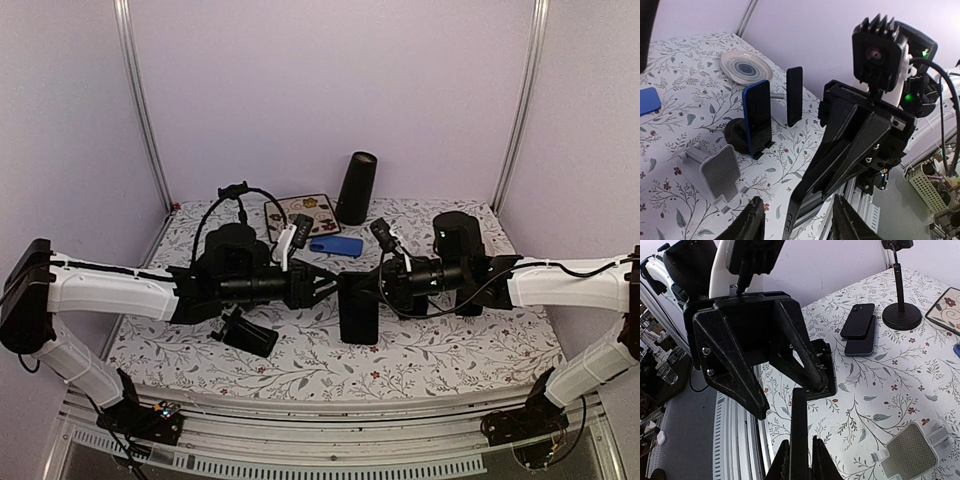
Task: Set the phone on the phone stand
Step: Pass from the right arm to the left
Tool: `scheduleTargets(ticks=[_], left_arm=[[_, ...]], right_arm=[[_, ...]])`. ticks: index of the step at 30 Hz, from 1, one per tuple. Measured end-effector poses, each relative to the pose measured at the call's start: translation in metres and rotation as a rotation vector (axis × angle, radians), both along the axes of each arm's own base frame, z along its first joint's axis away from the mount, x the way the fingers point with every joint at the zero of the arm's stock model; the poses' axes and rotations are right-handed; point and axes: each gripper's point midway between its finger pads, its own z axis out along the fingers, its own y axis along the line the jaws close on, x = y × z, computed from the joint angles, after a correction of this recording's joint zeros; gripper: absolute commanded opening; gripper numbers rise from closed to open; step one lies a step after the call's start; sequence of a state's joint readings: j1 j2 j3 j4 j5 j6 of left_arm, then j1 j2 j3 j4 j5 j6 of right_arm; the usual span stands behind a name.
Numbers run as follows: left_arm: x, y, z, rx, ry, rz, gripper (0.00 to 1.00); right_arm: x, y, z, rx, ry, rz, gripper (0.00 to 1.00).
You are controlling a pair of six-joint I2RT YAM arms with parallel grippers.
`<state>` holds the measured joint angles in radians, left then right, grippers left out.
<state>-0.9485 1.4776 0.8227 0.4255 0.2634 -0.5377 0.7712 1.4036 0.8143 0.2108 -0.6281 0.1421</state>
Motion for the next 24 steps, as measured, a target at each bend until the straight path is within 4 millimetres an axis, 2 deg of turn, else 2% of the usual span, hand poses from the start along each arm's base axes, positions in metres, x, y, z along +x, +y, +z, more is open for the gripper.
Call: scheduleTargets(ticks=[7, 12, 14, 16, 18, 24], left_arm=[[-0.007, -0.013, 0.002, -0.018, -0.005, -0.093, 0.25], [-0.010, -0.017, 0.002, -0.018, -0.021, -0.137, 0.01], [-0.012, -0.018, 0.004, -0.023, -0.044, -0.171, 0.00], [-0.013, -0.019, 0.006, -0.027, -0.050, -0.184, 0.00], [-0.013, -0.019, 0.006, -0.026, -0.054, -0.191, 0.00], [-0.006, -0.026, 0.001, -0.008, -0.056, -0.196, 0.00]], right_arm=[[-0.007, 0.001, 0.005, 0.026, 0.007, 0.053, 0.03], [-0.010, 0.000, 0.007, 0.035, 0.020, 0.072, 0.03], [-0.013, -0.001, 0.008, 0.046, 0.041, 0.096, 0.06], [-0.014, -0.002, 0.009, 0.052, 0.045, 0.106, 0.15], [-0.014, -0.002, 0.009, 0.051, 0.044, 0.104, 0.34], [0.001, -0.002, 0.010, 0.041, 0.020, 0.034, 0.67]])
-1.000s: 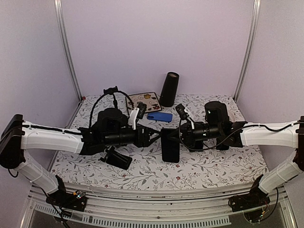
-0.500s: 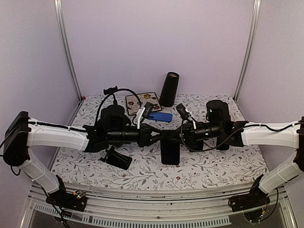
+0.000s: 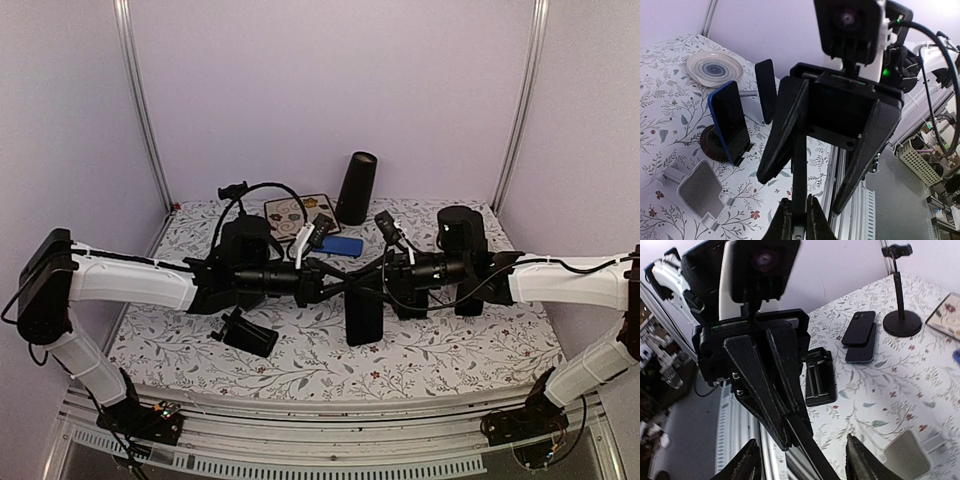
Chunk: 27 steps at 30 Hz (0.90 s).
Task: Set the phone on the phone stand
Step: Pass from the right arm to the left
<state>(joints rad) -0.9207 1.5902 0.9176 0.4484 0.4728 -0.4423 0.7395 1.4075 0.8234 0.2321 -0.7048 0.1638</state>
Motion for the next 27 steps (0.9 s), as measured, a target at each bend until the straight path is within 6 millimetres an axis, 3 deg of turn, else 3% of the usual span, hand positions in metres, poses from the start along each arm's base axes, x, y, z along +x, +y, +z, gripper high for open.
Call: scheduleTargets(ticks=[5, 8, 14, 18, 27], left_arm=[[0.009, -0.002, -0.011, 0.035, -0.011, -0.004, 0.00], [0.015, -0.001, -0.011, 0.044, -0.041, -0.003, 0.00], [0.035, 0.000, -0.013, 0.052, -0.080, 0.005, 0.00], [0.045, 0.003, -0.025, 0.074, -0.078, 0.009, 0.00], [0.065, 0.003, -0.048, 0.111, -0.096, 0.016, 0.00]], right_arm=[[0.012, -0.002, 0.002, -0.014, -0.026, -0.069, 0.90], [0.019, -0.008, 0.006, -0.026, -0.046, -0.125, 0.97], [0.036, -0.030, 0.028, -0.037, -0.106, -0.299, 1.00], [0.045, -0.044, 0.034, -0.054, -0.113, -0.403, 1.00], [0.046, -0.064, 0.040, -0.067, -0.105, -0.499, 1.00]])
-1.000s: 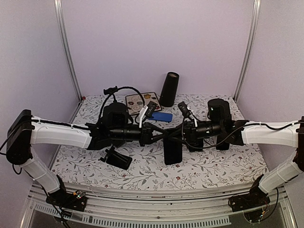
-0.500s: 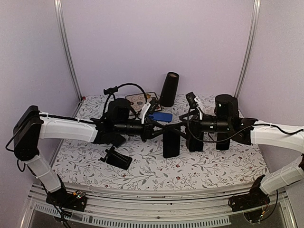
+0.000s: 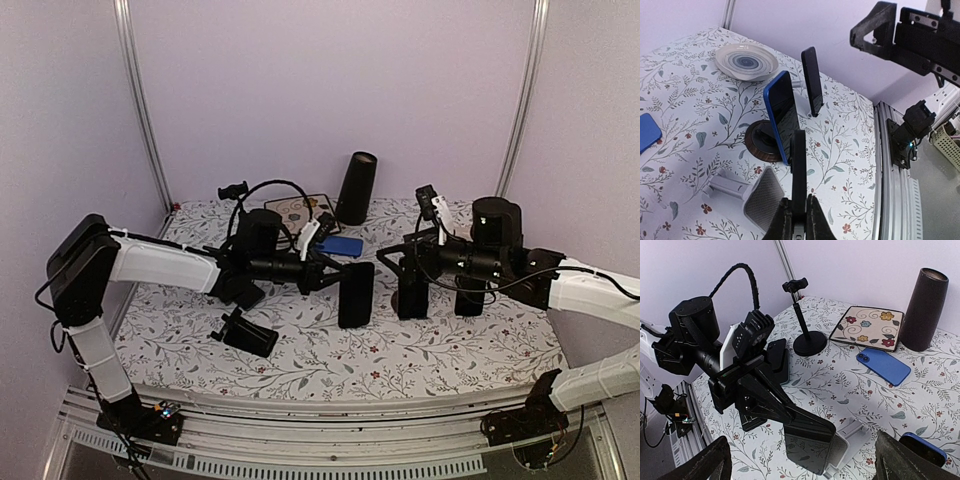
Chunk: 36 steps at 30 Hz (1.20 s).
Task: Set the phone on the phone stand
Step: Pass from the right arm to the left, then install the phone onto the phone stand.
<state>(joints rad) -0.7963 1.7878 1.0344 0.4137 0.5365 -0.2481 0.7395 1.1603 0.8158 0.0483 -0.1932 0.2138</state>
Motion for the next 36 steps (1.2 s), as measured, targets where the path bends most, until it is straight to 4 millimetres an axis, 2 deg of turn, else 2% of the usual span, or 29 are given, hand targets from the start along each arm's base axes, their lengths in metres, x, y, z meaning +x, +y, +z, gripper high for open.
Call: scheduleTargets(ticks=[5, 14, 36], left_arm=[[0.011, -0.005, -0.005, -0.001, -0.024, 0.001, 0.00], [0.018, -0.011, -0.012, -0.011, -0.041, -0.029, 0.00], [0.017, -0.017, -0.021, -0.021, -0.038, -0.110, 0.00]], right_arm=[[-0.003, -0.005, -0.002, -0.009, 0.015, -0.011, 0.99], [-0.003, -0.007, -0.005, -0.016, 0.025, -0.020, 0.99], [-0.003, -0.008, -0.008, -0.023, 0.037, -0.024, 0.99]])
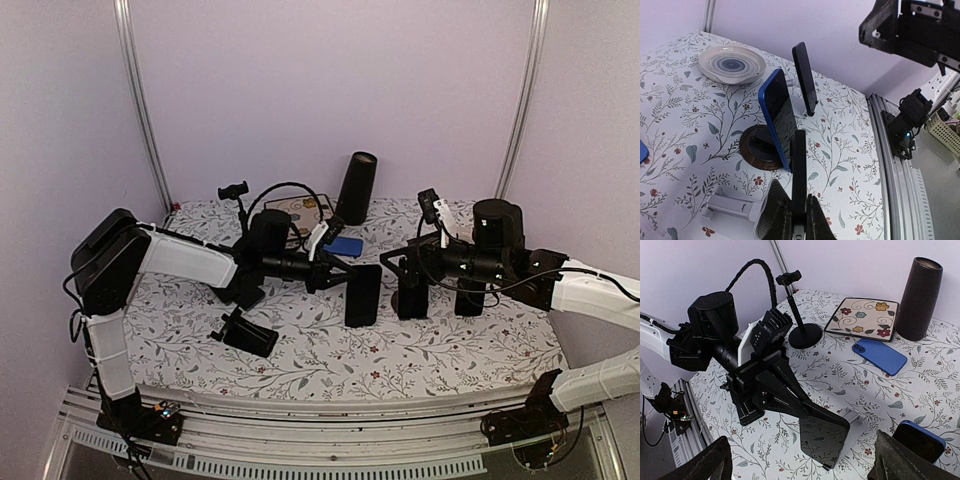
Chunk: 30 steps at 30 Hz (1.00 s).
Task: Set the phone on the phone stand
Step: Install the phone onto the phone stand.
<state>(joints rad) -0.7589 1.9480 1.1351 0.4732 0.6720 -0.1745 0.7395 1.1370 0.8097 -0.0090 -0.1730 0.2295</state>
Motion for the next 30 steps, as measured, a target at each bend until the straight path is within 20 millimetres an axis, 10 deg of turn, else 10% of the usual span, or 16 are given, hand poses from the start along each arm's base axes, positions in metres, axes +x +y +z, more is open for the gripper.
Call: scheduleTargets(ticks=[30], left_arm=[[0.0014, 0.0019, -0.0032, 0.016, -0.003, 0.002, 0.18]], right_arm=[[-0.0003, 0.0001, -0.0006, 0.009, 0.015, -0.004, 0.99]])
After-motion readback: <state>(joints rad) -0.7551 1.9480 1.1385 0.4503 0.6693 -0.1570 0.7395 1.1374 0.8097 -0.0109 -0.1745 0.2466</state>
